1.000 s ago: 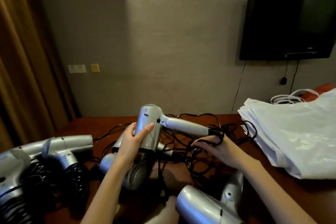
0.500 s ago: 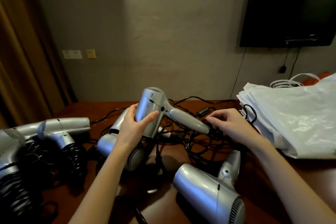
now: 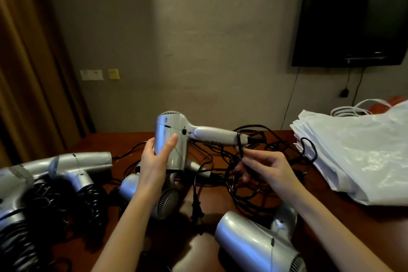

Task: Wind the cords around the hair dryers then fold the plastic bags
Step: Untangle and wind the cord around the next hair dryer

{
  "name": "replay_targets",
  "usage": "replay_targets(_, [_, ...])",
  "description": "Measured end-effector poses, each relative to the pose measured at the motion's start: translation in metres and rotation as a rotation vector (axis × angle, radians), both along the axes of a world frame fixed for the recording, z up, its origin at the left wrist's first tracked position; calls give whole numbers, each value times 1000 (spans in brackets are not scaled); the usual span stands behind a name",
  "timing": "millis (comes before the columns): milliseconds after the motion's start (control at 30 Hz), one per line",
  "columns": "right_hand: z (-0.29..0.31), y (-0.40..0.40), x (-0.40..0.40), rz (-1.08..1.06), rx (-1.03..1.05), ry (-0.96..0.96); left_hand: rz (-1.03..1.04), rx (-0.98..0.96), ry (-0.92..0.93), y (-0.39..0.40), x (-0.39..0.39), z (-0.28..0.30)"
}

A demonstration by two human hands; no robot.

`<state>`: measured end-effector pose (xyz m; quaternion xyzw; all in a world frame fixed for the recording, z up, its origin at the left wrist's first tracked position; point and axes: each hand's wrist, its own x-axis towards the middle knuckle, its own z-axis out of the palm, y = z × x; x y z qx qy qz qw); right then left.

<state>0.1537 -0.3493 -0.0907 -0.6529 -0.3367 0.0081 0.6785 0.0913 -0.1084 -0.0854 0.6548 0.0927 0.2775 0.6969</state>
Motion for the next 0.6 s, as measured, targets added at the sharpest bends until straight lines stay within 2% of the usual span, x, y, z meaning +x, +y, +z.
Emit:
replay_targets(133, [3, -9, 1, 9, -233, 9, -73, 40, 12, 0, 0, 2])
replay_targets(267, [4, -23, 6, -129, -455, -55, -141, 71, 34, 2, 1, 2])
replay_targets(333, [4, -31, 9, -94, -436, -116, -148, 125, 30, 2, 1, 3])
replay_targets(500, [12, -38, 15, -62, -382, 71, -125, 251, 23, -2, 1, 0])
replay_targets(600, [16, -36, 15, -118, -301, 71, -89, 286, -17, -4, -1, 0])
